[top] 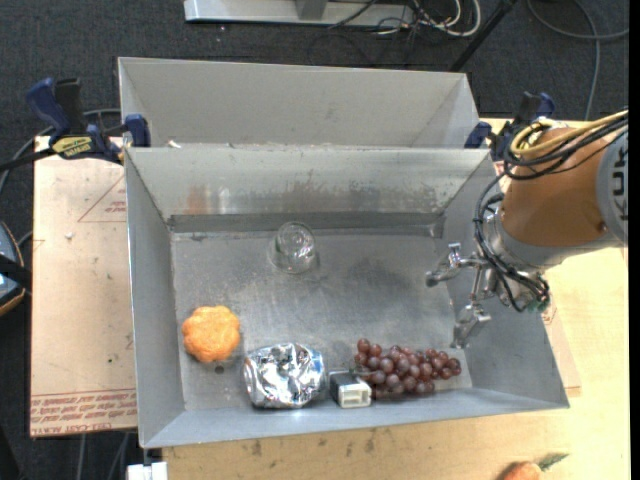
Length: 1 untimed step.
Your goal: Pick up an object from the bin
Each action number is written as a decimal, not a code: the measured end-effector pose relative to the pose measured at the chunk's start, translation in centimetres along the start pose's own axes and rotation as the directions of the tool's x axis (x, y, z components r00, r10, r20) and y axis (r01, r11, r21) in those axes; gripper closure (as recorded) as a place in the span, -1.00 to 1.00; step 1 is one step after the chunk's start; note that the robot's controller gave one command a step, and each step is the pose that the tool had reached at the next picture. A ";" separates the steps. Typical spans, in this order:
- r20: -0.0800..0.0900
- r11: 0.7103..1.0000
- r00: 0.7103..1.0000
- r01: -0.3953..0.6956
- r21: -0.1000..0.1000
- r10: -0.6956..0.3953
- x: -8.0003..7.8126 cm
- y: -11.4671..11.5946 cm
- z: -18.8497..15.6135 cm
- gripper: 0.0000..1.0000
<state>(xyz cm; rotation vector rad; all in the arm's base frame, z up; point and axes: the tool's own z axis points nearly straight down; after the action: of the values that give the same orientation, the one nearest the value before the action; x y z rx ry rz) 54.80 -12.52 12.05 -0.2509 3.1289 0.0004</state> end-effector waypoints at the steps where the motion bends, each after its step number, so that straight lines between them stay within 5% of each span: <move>1: -0.003 0.980 0.980 0.200 -0.003 -0.201 1.5 0.5 0.5 -1.00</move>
Offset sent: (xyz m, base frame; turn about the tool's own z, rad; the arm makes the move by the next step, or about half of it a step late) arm -0.0200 0.0269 -0.0032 -0.1115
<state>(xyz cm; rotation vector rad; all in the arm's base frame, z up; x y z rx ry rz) 53.28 -12.22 11.57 -0.5656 3.0911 0.0033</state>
